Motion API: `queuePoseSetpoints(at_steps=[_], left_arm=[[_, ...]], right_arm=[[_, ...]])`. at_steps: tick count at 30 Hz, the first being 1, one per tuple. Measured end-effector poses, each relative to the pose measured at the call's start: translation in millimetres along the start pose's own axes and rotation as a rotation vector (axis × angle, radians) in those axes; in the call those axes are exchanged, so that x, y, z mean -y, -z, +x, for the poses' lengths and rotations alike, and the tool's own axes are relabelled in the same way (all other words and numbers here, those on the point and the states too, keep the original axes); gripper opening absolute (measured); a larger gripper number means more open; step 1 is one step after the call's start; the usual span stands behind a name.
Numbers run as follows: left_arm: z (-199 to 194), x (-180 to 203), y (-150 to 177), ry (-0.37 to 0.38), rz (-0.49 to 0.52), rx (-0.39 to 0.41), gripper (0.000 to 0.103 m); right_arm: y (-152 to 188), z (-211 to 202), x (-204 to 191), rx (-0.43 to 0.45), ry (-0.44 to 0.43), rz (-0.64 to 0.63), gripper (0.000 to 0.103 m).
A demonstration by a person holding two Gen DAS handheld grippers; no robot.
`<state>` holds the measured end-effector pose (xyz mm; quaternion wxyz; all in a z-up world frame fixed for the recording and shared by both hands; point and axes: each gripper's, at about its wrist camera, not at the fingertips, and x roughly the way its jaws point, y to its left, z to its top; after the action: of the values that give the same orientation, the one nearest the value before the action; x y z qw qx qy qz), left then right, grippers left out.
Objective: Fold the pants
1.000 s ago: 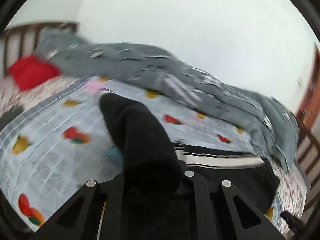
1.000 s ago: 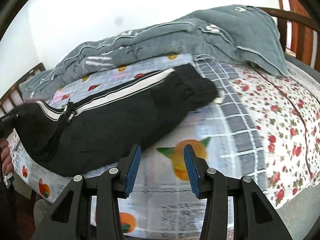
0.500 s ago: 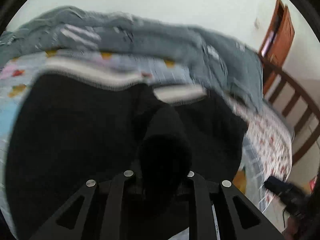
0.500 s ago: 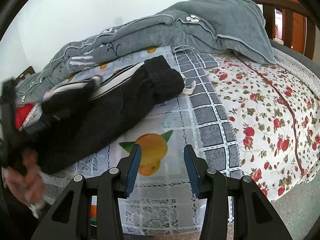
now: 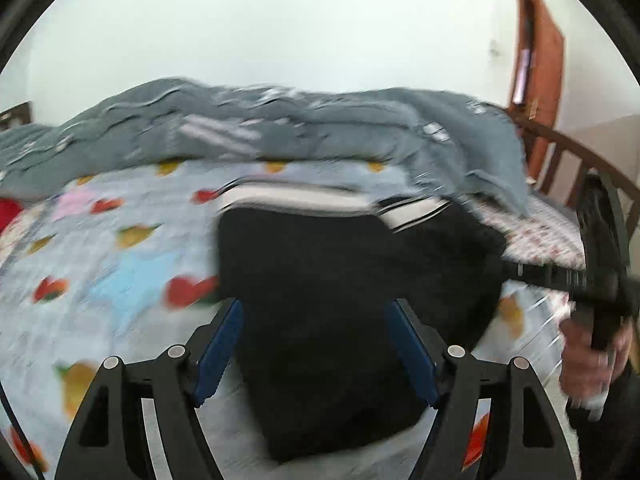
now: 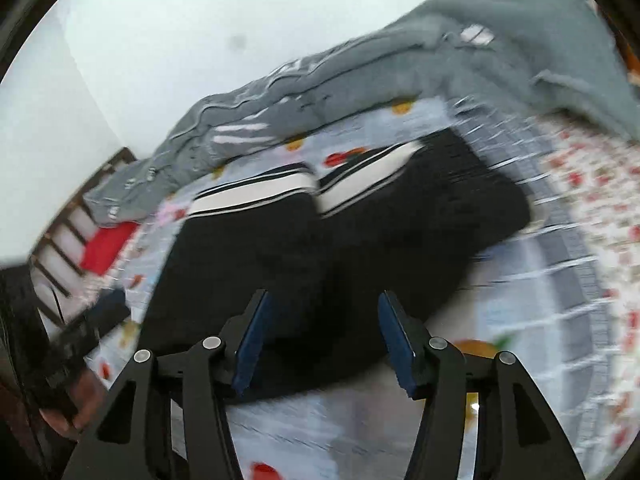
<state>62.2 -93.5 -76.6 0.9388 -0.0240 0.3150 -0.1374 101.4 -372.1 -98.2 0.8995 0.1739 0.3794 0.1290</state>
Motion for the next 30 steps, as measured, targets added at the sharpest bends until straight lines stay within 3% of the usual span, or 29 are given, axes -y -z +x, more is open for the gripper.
queuePoseSetpoints(at_steps=[2, 5, 6, 8, 10, 13, 16, 20, 23, 26, 30], left_arm=[[-6, -19, 14, -0.010, -0.044, -0.028, 0.073], [-13, -38, 41, 0.054, -0.143, -0.070, 0.076], [-9, -37, 48, 0.065, -0.158, -0.084, 0.077], [0, -34, 60, 0.071, -0.155, -0.115, 0.077], [12, -23, 67, 0.065, -0.134, -0.149, 0.077], [33, -7, 69, 0.008, -0.100, -0.179, 0.078], [43, 5, 65, -0.077, -0.052, -0.169, 0.080], [48, 20, 58, -0.062, -0.006, -0.149, 0.080], [50, 27, 54, -0.027, -0.005, -0.136, 0.083], [54, 37, 55, -0.018, 0.029, -0.140, 0.087], [52, 41, 56, -0.040, 0.052, -0.150, 0.086]], right_arm=[[-1, 25, -4, -0.040, -0.008, 0.016, 0.061], [4, 66, -7, -0.136, 0.010, 0.023, 0.060], [5, 70, -10, -0.128, 0.022, 0.009, 0.058], [3, 71, -22, -0.118, 0.030, -0.056, 0.031], [-4, 65, -28, -0.095, 0.003, -0.087, 0.022], [-20, 46, -28, -0.037, -0.051, -0.092, 0.020], [-35, 21, -26, 0.027, -0.034, -0.128, 0.020], [-55, -24, -4, 0.136, 0.026, -0.161, 0.019], [-55, -47, 28, 0.199, 0.153, -0.172, 0.019], [-43, -32, 66, 0.134, 0.268, -0.128, 0.019], [-23, -12, 96, 0.076, 0.271, -0.048, 0.019]])
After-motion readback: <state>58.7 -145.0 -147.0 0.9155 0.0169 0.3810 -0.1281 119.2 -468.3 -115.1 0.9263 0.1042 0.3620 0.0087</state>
